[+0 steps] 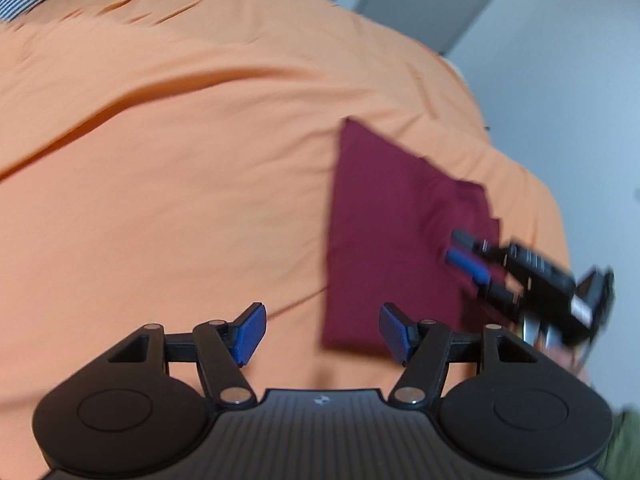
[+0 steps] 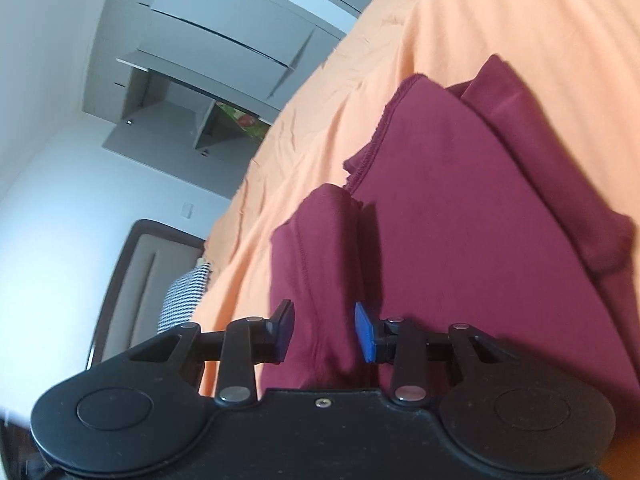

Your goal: Fold small clothes

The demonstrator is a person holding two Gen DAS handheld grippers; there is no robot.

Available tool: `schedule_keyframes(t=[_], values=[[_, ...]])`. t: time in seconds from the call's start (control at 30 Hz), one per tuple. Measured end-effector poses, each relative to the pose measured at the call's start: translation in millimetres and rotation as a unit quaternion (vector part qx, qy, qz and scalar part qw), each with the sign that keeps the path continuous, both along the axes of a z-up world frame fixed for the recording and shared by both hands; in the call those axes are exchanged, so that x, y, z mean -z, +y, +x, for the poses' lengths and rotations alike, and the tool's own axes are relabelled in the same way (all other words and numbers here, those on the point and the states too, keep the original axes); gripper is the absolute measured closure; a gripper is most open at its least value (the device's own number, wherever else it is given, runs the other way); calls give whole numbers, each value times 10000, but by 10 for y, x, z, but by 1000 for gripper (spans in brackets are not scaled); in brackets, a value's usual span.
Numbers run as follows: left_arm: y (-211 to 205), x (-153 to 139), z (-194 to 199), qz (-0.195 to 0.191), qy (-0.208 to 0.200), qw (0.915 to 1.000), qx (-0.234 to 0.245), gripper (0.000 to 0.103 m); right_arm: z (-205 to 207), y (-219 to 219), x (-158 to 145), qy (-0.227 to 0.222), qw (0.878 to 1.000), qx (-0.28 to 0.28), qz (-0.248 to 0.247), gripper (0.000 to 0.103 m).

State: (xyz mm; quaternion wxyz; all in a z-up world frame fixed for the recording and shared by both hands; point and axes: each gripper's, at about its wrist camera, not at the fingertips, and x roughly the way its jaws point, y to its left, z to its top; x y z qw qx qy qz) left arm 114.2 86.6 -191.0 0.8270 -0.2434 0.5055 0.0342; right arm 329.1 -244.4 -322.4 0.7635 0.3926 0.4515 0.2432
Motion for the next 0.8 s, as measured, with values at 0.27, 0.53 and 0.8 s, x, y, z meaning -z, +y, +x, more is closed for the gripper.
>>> schedule_keyframes(t=[0.27,0.53,0.8], values=[[292,167,-602,-209,534,9977,-353,35,170,178,299,540,9979,-185,293,68],[229,254,-538,-404,560,9968,-410,35,147,64,23,121,9987,-246,421,93],[201,296,-545,-461,625,9963,-358,32,419,-469,-670,-710,9954,-533,-362,94]])
